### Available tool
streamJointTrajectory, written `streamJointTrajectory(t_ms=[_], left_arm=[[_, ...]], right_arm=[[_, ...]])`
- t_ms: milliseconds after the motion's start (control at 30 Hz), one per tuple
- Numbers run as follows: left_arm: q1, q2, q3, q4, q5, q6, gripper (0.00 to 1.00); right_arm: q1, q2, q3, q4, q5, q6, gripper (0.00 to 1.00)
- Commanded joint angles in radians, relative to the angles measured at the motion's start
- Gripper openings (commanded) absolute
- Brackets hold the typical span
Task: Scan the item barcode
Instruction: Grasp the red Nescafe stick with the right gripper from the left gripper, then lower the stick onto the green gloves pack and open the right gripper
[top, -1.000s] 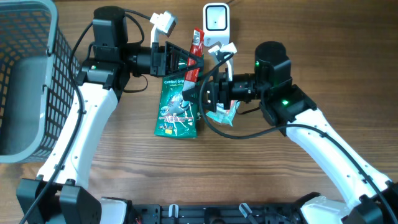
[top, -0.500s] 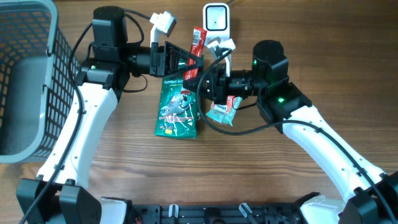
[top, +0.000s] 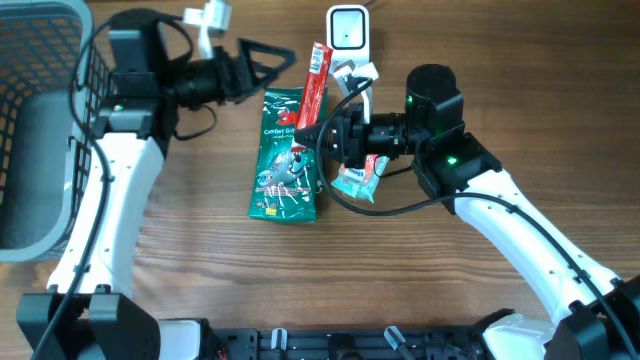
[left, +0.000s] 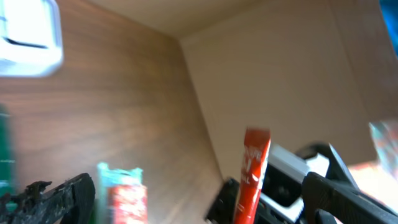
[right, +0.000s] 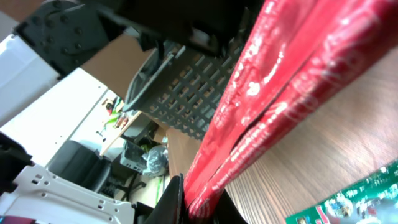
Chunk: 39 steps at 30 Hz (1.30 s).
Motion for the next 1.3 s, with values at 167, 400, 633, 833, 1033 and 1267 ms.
streamJointTrajectory(t_ms=[167, 400, 633, 833, 1033, 1267], left_arm=[[0.134, -0.013, 0.008, -0.22, -0.345, 0.137, 1.0], [0.11, -0.013, 0.008, -0.43, -0.615, 0.269, 1.0], [0.081, -0.009, 0.003, -0.529, -0.805, 0.314, 1.0], [0.074, -0.007, -0.039, -0.52, -0.867, 0.313, 1.0], [0.074, -0.006, -0.111, -0.463, -0.867, 0.313, 1.0], [0.072, -0.005, -0.119, -0.457, -0.866, 0.313, 1.0]], right_arm=[[0.102, 0.029, -0.004, -0.161, 0.32, -0.035, 0.04], [0.277, 0.164, -0.004, -0.177, 0.607, -0.053, 0.05], [0.325, 0.291, -0.004, -0.138, 0.689, -0.052, 0.04], [0.33, 0.315, -0.004, -0.134, 0.689, -0.05, 0.14], [0.331, 0.315, -0.004, -0.135, 0.688, -0.051, 0.5], [0.33, 0.301, 0.025, -0.16, 0.678, -0.051, 0.62]])
